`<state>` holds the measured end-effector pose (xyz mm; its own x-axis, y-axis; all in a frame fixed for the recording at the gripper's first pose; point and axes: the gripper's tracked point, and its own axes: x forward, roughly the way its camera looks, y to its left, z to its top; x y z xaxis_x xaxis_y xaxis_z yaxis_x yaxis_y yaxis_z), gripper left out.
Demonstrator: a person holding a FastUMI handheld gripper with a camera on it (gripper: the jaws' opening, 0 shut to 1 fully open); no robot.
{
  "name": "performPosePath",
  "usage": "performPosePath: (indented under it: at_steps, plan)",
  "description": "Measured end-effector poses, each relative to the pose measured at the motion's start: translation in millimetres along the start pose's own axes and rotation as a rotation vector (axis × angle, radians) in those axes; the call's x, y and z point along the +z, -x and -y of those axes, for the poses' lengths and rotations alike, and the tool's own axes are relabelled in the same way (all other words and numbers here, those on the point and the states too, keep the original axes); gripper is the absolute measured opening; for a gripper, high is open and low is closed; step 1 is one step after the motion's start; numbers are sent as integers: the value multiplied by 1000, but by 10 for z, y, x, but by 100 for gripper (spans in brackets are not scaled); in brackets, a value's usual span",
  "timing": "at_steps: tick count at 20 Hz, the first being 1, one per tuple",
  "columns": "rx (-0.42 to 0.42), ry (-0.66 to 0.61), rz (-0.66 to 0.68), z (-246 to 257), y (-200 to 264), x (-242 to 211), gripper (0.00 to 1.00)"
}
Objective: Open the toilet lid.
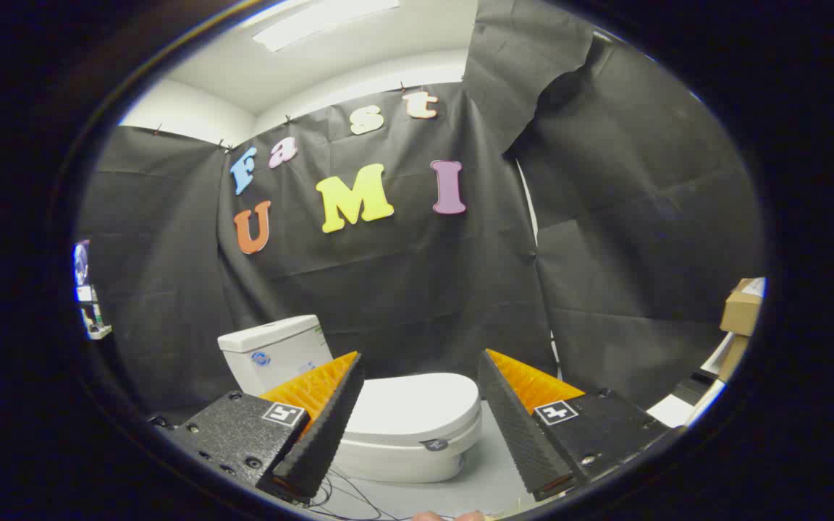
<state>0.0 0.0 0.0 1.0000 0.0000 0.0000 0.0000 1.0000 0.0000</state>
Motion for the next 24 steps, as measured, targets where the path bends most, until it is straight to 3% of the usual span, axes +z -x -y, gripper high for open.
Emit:
performPosePath:
  at_steps: [7,17,24]
  plan:
    - [5,26,31,-37,30,56,100]
    - [45,88,-34,-385,4,-222,100]
    - [34,89,-82,-622,-347,-321,100]
